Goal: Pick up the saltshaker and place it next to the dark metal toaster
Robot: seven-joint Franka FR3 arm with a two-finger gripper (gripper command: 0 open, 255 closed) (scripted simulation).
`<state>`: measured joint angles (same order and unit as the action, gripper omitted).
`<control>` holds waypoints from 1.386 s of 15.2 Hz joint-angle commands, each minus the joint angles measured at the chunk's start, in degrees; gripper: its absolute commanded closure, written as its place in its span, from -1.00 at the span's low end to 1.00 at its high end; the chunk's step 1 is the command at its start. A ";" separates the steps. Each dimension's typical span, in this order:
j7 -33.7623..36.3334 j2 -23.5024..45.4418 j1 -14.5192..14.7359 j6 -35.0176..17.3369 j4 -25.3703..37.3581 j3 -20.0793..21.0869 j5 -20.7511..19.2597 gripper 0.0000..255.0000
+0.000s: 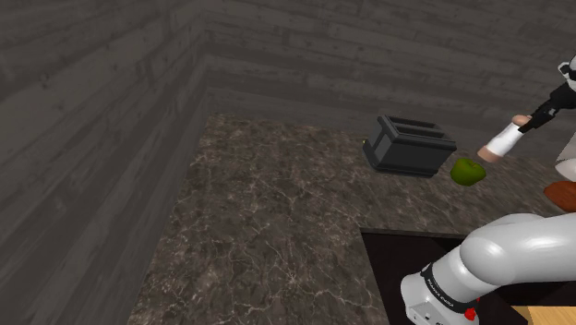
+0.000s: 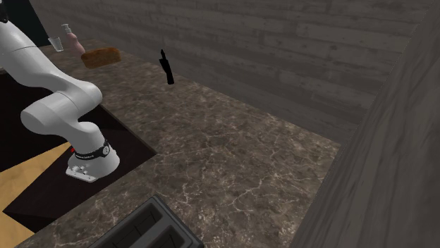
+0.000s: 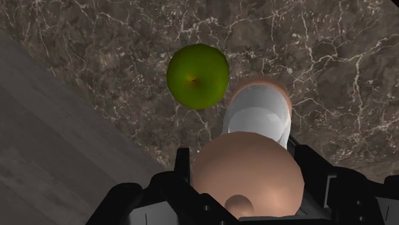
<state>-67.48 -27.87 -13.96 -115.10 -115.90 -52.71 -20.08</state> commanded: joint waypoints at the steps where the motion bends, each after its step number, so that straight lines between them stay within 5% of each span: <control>1: 0.12 -0.16 -0.19 -1.53 -1.61 -0.32 -0.34 1.00; 21: -0.23 2.47 0.81 -17.13 -14.24 -6.98 -1.75 1.00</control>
<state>-67.59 -25.58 -13.24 -131.48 -129.64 -59.28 -21.79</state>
